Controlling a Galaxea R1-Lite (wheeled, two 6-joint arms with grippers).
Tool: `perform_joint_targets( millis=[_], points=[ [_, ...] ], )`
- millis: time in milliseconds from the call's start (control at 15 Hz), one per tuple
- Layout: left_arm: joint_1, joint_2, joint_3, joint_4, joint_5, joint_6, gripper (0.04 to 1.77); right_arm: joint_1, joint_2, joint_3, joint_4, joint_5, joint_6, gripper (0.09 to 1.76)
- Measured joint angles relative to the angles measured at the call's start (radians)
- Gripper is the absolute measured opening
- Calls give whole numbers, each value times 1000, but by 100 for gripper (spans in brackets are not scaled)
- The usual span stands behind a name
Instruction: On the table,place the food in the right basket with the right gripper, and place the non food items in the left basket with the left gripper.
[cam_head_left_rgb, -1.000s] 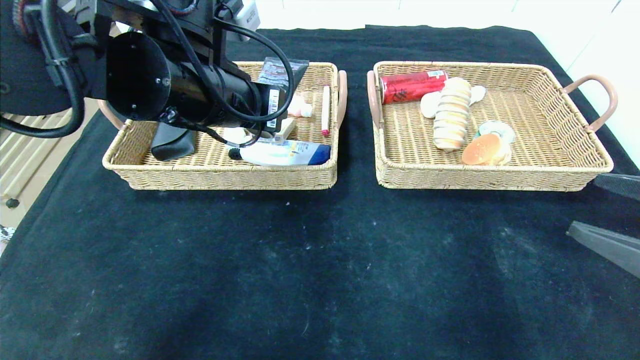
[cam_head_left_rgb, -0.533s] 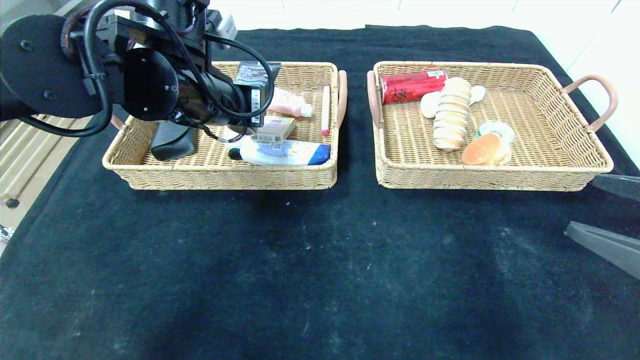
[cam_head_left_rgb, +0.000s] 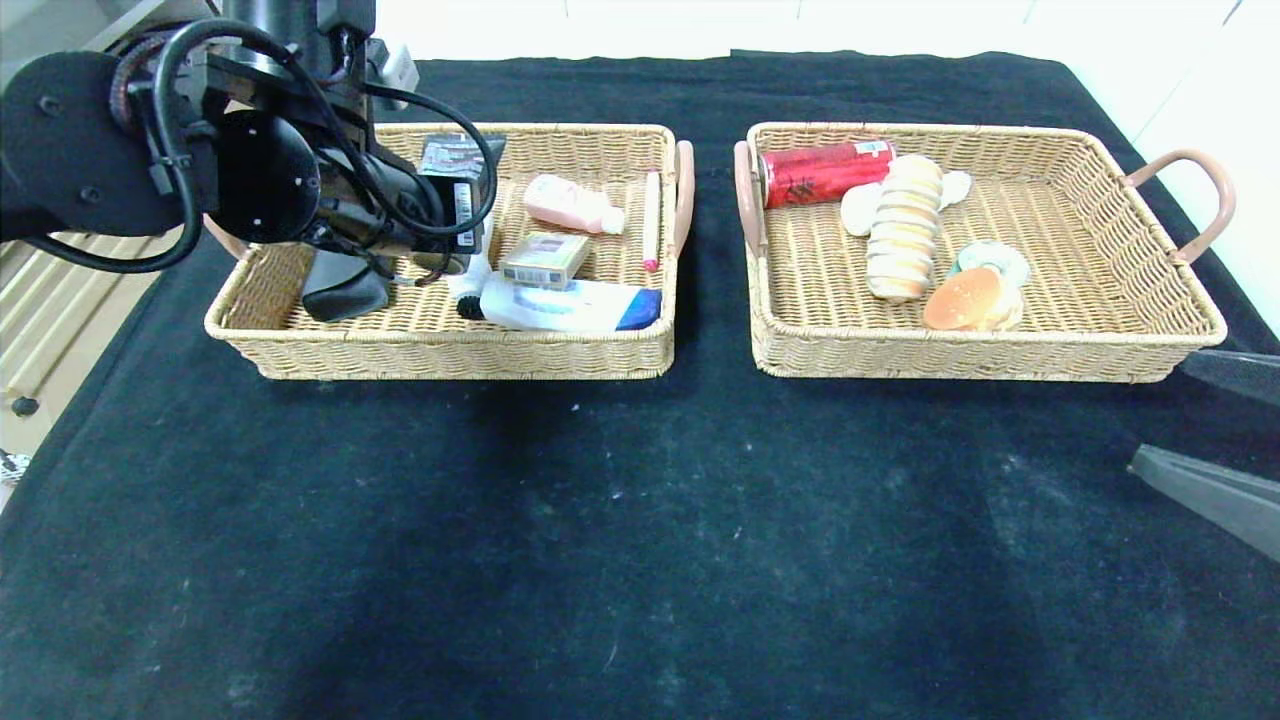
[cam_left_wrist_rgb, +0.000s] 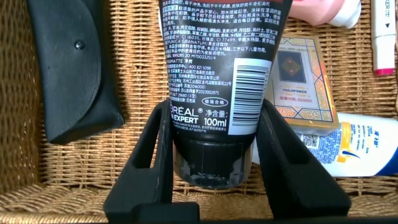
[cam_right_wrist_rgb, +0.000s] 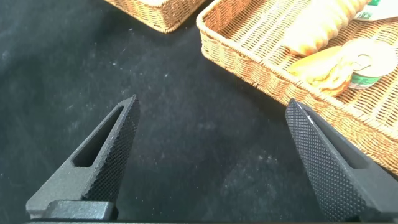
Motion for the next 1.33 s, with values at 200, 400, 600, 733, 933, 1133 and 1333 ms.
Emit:
perform_joint_targets(
  millis=[200, 400, 600, 733, 933, 1133, 1333],
  points=[
    [3, 6, -1, -1, 1, -3, 108, 4, 0, 2, 0, -2, 0, 171],
    [4, 6, 0, 1, 2, -3, 129, 7, 0, 2, 0, -2, 0, 171],
    [4, 2, 4, 6, 1, -4, 142, 8, 0, 2, 0, -3, 0, 171],
    [3, -5, 15, 6, 2, -4, 149, 8, 0, 2, 0, -3, 0, 171],
    [3, -29, 50, 10, 2, 1, 156, 8, 1, 3, 0, -3, 0, 171],
    [1, -83, 128, 9, 1, 6, 161, 16, 13, 5, 0, -6, -1, 171],
    [0, -184, 245, 5, -4, 20, 164, 38, 22, 9, 0, -15, -3, 171]
  ],
)
